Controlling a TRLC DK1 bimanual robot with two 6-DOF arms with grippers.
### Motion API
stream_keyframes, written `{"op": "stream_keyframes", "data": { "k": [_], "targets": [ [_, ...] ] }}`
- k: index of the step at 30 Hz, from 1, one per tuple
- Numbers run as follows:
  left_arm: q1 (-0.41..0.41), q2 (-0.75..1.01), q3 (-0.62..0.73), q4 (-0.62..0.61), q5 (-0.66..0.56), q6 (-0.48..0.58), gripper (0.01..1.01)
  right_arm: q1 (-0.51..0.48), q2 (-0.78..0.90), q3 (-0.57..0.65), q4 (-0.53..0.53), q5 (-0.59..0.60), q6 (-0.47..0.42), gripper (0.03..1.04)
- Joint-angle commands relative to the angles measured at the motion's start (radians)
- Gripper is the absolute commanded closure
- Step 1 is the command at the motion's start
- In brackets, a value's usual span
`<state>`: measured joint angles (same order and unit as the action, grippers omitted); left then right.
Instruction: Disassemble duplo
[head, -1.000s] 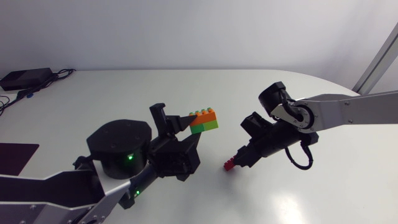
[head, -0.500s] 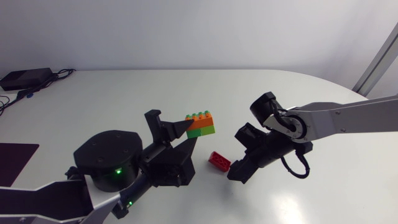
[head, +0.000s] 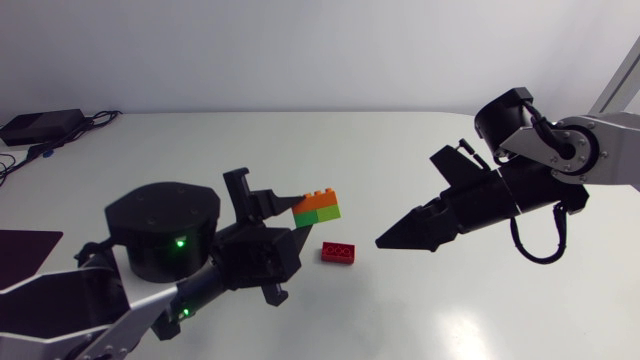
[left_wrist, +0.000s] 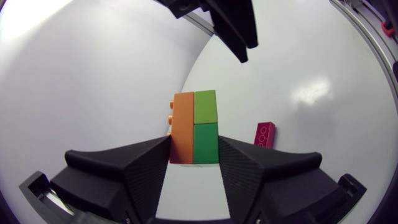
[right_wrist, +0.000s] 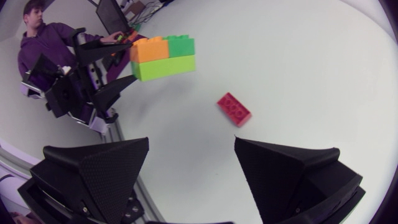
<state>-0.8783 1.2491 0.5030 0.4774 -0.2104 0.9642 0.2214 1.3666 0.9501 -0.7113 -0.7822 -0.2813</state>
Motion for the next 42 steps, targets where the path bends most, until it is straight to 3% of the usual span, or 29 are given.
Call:
{"op": "stream_keyframes", "data": {
  "k": [1, 6, 14, 33, 42],
  "targets": [
    [0.007, -0.051, 0.065, -0.026, 0.028, -0.084, 0.567, -0.025, 0.008, 0.029, -0.057, -0.084, -0.021, 0.07],
    [0.01, -0.082, 0.147, -0.158, 0.1, -0.19, 0.567, -0.042, 0.075, 0.09, -0.162, -0.258, -0.062, 0.07],
    [0.032, -0.089, 0.201, -0.257, 0.221, -0.301, 0.567, -0.07, 0.193, 0.19, -0.275, -0.368, -0.148, 0.07],
    [0.075, -0.014, 0.221, -0.263, 0.319, -0.332, 0.567, -0.01, 0.262, 0.273, -0.286, -0.381, -0.121, 0.07],
    [0.055, 0.009, 0.238, -0.24, 0.319, -0.337, 0.567, -0.001, 0.272, 0.274, -0.284, -0.377, -0.121, 0.22]
  ]
}}
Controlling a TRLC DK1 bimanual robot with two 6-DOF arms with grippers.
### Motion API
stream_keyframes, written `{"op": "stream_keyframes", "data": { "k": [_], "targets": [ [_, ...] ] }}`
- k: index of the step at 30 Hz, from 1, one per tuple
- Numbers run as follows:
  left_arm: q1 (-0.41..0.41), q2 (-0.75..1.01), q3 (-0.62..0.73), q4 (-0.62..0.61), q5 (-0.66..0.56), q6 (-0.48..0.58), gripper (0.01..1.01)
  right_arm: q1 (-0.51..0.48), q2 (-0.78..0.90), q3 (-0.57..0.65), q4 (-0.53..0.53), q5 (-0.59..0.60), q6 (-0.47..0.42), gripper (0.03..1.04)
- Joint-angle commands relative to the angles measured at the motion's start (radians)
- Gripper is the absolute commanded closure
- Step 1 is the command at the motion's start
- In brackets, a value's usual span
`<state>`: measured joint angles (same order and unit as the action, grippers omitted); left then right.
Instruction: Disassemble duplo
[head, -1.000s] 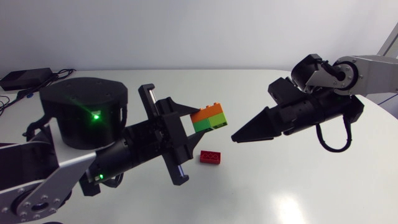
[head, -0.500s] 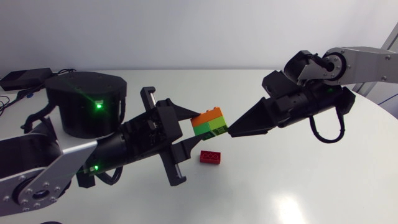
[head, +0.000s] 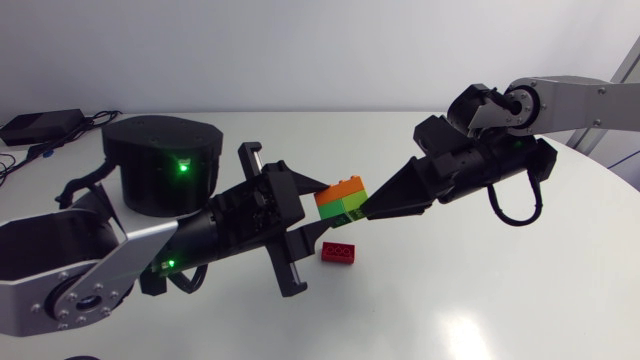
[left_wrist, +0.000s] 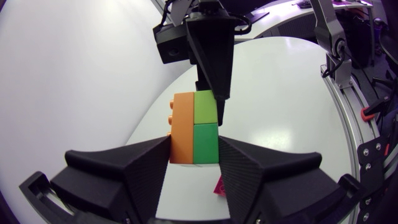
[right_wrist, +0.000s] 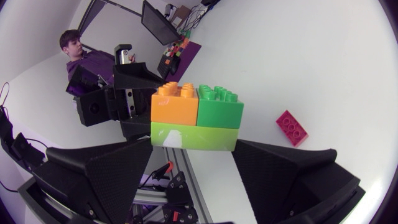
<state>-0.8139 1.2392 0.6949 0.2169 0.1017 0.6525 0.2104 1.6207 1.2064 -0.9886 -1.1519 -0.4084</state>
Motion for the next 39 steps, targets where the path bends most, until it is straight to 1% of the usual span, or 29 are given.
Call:
{"op": "stream_keyframes", "data": {
  "k": [1, 4, 5, 7, 8, 9, 11, 20, 27, 32, 36, 37, 39],
  "targets": [
    [-0.016, 0.019, 0.043, 0.021, 0.007, -0.028, 0.567, 0.009, 0.019, 0.018, -0.007, -0.006, 0.006, 0.25],
    [-0.03, 0.017, 0.038, 0.026, 0.006, -0.034, 0.567, 0.009, 0.019, 0.018, -0.005, -0.005, 0.006, 0.36],
    [-0.033, 0.017, 0.037, 0.026, 0.006, -0.036, 0.567, 0.009, 0.019, 0.016, -0.005, -0.005, 0.008, 0.41],
    [-0.037, 0.016, 0.034, 0.026, 0.004, -0.039, 0.567, 0.007, 0.019, 0.015, 0.001, -0.005, 0.008, 0.52],
    [-0.041, 0.013, 0.031, 0.026, 0.004, -0.04, 0.569, 0.006, 0.019, 0.013, 0.004, -0.003, 0.011, 0.58],
    [-0.044, 0.009, 0.029, 0.026, 0.0, -0.042, 0.567, 0.004, 0.019, 0.01, 0.01, 0.0, 0.013, 0.67],
    [-0.045, 0.005, 0.026, 0.026, -0.003, -0.044, 0.567, 0.004, 0.019, 0.004, 0.018, 0.006, 0.014, 0.78],
    [-0.027, 0.013, 0.064, 0.006, -0.008, -0.036, 0.567, 0.027, -0.03, -0.077, 0.071, 0.078, 0.008, 0.8],
    [0.018, 0.046, 0.084, 0.013, -0.005, -0.005, 0.569, 0.023, -0.058, -0.123, 0.074, 0.096, -0.012, 0.8],
    [0.027, 0.052, 0.098, 0.004, 0.0, -0.005, 0.567, 0.023, -0.058, -0.142, 0.074, 0.116, -0.035, 0.8],
    [0.05, 0.059, 0.115, -0.008, 0.013, -0.007, 0.569, 0.024, -0.059, -0.153, 0.074, 0.139, -0.05, 0.8],
    [0.065, 0.06, 0.124, -0.022, 0.024, -0.007, 0.567, 0.024, -0.062, -0.159, 0.074, 0.155, -0.056, 0.8],
    [0.11, 0.068, 0.17, -0.088, 0.081, -0.031, 0.567, 0.038, -0.088, -0.188, 0.097, 0.236, -0.063, 0.8]
  ]
}}
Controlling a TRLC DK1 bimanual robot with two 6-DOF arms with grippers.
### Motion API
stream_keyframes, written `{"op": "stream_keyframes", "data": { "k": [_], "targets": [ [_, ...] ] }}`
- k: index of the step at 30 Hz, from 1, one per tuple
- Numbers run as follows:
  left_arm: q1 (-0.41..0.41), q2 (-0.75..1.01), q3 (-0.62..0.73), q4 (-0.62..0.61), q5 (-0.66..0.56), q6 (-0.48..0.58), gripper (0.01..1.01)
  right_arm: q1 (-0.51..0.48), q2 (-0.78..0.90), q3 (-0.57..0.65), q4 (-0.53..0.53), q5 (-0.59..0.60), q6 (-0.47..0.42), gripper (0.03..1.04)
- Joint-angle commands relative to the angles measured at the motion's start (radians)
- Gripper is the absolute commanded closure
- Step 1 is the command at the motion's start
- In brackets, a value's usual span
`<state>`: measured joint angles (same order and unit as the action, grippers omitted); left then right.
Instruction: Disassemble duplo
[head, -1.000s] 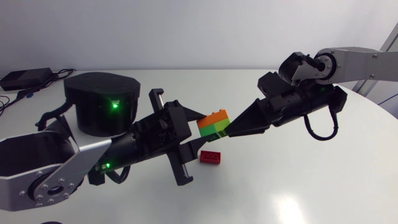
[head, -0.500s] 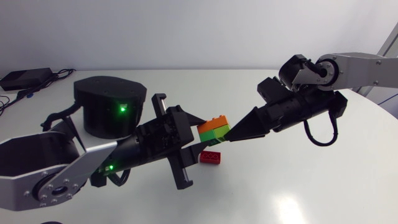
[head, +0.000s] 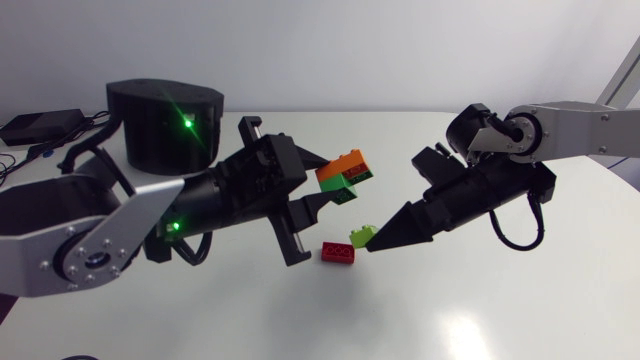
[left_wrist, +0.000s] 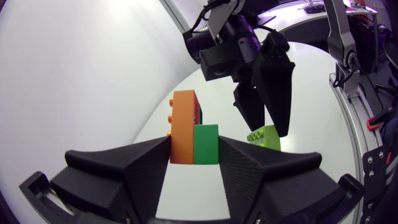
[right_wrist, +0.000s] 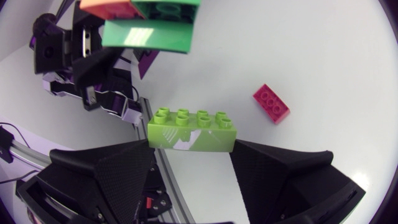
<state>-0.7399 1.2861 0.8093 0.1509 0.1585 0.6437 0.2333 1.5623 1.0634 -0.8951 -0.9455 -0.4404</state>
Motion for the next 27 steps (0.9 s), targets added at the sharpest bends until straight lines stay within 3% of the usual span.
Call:
{"op": "stream_keyframes", "data": {
  "k": [1, 3, 5, 7, 14, 18, 27],
  "targets": [
    [0.068, 0.033, 0.082, -0.053, 0.064, -0.05, 0.567, 0.029, -0.047, -0.063, 0.021, 0.065, -0.026, 0.8],
    [0.158, 0.082, 0.156, -0.155, 0.217, -0.108, 0.567, 0.064, -0.082, -0.109, 0.068, 0.165, -0.018, 0.8],
    [0.212, 0.116, 0.195, -0.195, 0.291, -0.165, 0.567, 0.121, -0.114, -0.171, 0.163, 0.29, 0.026, 0.8],
    [0.261, 0.139, 0.243, -0.275, 0.374, -0.191, 0.567, 0.166, -0.131, -0.212, 0.191, 0.366, 0.028, 0.8],
    [0.301, 0.231, 0.367, -0.51, 0.529, -0.211, 0.569, 0.314, -0.162, -0.303, 0.289, 0.68, 0.046, 0.79],
    [0.301, 0.26, 0.386, -0.593, 0.576, -0.167, 0.569, 0.325, -0.099, -0.319, 0.348, 0.764, 0.04, 0.79],
    [0.297, 0.28, 0.387, -0.646, 0.61, -0.099, 0.57, 0.347, -0.025, -0.353, 0.44, 0.8, 0.039, 0.75]
  ]
}}
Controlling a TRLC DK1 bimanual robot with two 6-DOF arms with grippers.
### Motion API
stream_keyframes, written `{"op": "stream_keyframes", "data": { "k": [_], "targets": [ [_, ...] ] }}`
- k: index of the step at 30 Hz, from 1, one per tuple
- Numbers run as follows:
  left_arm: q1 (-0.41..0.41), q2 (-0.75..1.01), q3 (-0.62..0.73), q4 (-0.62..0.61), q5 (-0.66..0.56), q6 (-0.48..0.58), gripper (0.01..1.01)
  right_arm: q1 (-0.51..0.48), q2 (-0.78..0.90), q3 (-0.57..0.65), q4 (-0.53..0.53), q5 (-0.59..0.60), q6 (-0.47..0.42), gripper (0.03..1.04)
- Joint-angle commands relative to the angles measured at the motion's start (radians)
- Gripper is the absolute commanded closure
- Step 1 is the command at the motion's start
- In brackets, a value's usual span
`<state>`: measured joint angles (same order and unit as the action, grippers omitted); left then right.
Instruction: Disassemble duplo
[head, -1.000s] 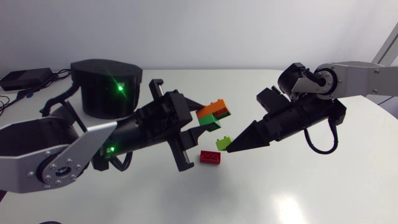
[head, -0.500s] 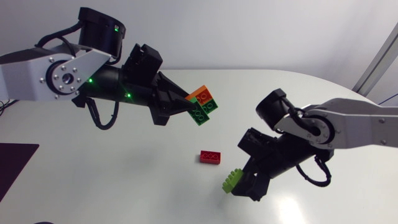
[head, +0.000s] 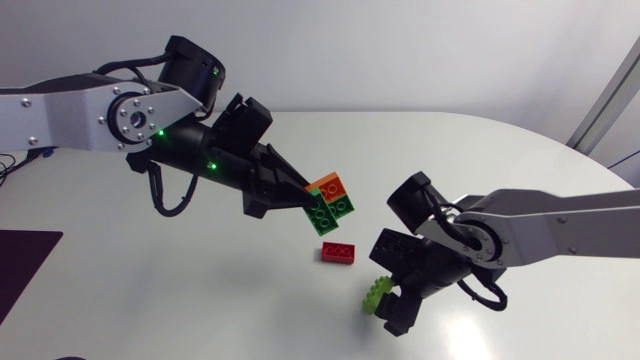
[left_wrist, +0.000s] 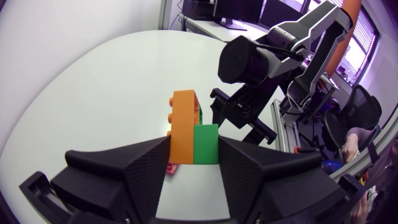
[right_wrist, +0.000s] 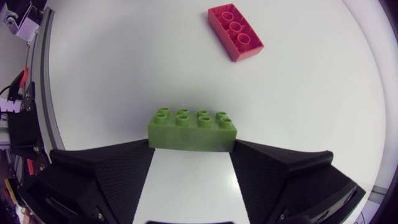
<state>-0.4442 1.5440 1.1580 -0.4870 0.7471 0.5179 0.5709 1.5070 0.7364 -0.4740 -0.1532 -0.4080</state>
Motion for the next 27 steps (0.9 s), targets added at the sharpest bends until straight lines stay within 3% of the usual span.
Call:
{"op": "stream_keyframes", "data": {
  "k": [1, 4, 6, 7, 10, 17, 25, 27],
  "targets": [
    [0.001, 0.025, 0.042, -0.01, 0.023, 0.028, 0.57, 0.007, 0.038, -0.031, 0.029, 0.007, 0.008, 0.68],
    [-0.002, 0.028, 0.045, -0.019, 0.023, 0.039, 0.574, 0.009, 0.048, -0.035, 0.04, 0.012, 0.006, 0.38],
    [-0.004, 0.031, 0.051, -0.022, 0.023, 0.047, 0.577, 0.007, 0.035, -0.035, 0.04, 0.018, 0.006, 0.1],
    [-0.004, 0.033, 0.052, -0.027, 0.023, 0.056, 0.577, 0.004, 0.016, -0.034, 0.038, 0.018, 0.005, 0.06],
    [0.001, 0.044, 0.068, -0.065, 0.028, 0.102, 0.577, -0.045, -0.076, -0.008, -0.015, -0.04, -0.011, 0.06],
    [0.009, 0.068, 0.118, -0.196, 0.044, 0.237, 0.579, -0.23, -0.237, 0.138, -0.203, -0.364, -0.074, 0.06],
    [-0.019, 0.11, 0.207, -0.386, 0.078, 0.418, 0.579, -0.299, -0.131, 0.301, -0.319, -0.681, -0.092, 0.07],
    [-0.025, 0.117, 0.223, -0.406, 0.086, 0.429, 0.58, -0.302, -0.082, 0.334, -0.347, -0.738, -0.109, 0.12]
  ]
}}
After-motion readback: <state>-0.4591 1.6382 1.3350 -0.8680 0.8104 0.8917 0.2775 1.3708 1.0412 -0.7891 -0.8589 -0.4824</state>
